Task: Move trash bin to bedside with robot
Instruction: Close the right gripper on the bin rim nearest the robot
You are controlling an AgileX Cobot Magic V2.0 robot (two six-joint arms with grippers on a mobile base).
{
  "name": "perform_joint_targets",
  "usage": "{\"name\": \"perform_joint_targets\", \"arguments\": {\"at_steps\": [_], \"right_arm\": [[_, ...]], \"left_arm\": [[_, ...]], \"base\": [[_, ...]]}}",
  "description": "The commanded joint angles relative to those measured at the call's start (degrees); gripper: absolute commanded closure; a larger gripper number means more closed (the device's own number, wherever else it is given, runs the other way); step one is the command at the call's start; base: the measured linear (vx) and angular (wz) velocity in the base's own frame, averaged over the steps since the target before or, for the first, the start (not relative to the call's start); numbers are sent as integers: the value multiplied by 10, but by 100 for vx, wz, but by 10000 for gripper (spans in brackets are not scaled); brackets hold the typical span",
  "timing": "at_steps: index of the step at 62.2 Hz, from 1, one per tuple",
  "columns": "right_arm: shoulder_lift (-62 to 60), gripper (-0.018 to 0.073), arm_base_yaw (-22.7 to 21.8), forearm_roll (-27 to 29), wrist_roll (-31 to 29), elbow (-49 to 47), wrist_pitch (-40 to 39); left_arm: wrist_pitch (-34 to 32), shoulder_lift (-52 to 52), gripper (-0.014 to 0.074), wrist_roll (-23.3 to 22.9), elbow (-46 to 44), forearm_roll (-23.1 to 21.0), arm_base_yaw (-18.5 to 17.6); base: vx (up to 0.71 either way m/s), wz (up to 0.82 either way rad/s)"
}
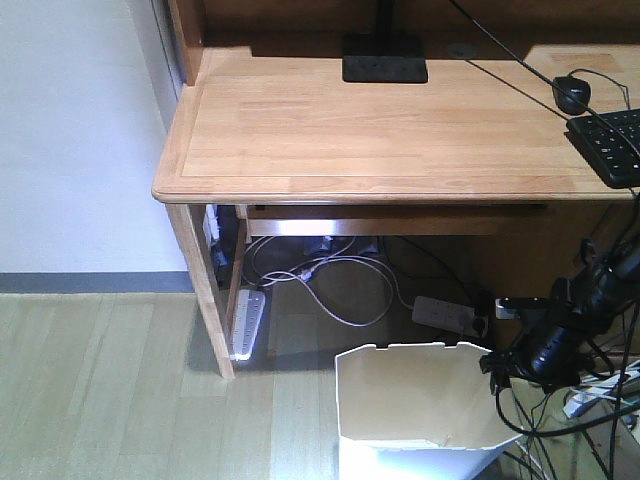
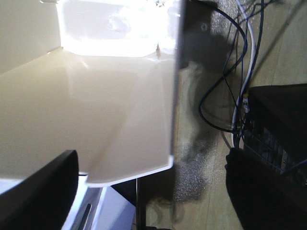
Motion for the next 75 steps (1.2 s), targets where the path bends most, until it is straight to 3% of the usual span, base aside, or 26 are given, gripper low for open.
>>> {"name": "perform_joint_targets", "arguments": {"at_steps": [1, 11, 21, 34, 61, 75], "right_arm": [[-19, -34, -18, 0, -21, -18, -4], [-14, -34, -17, 1, -63, -36, -8], [-6, -34, -20, 2, -67, -44, -27], [53, -34, -24, 2, -74, -109, 31], [151, -33, -24, 11, -73, -209, 68], [183, 44, -24, 46, -73, -242, 83]], "left_arm": [[-45, -6, 602, -5, 16, -2, -3], [-45, -6, 602, -5, 16, -2, -3], [-45, -6, 602, -5, 16, -2, -3], [-45, -6, 602, -5, 16, -2, -3], [-45, -6, 602, -5, 16, -2, -3], [-45, -6, 602, -5, 16, -2, -3]], "base": [[0, 0], [0, 0], [0, 0], [0, 0], [0, 0], [0, 0]]}}
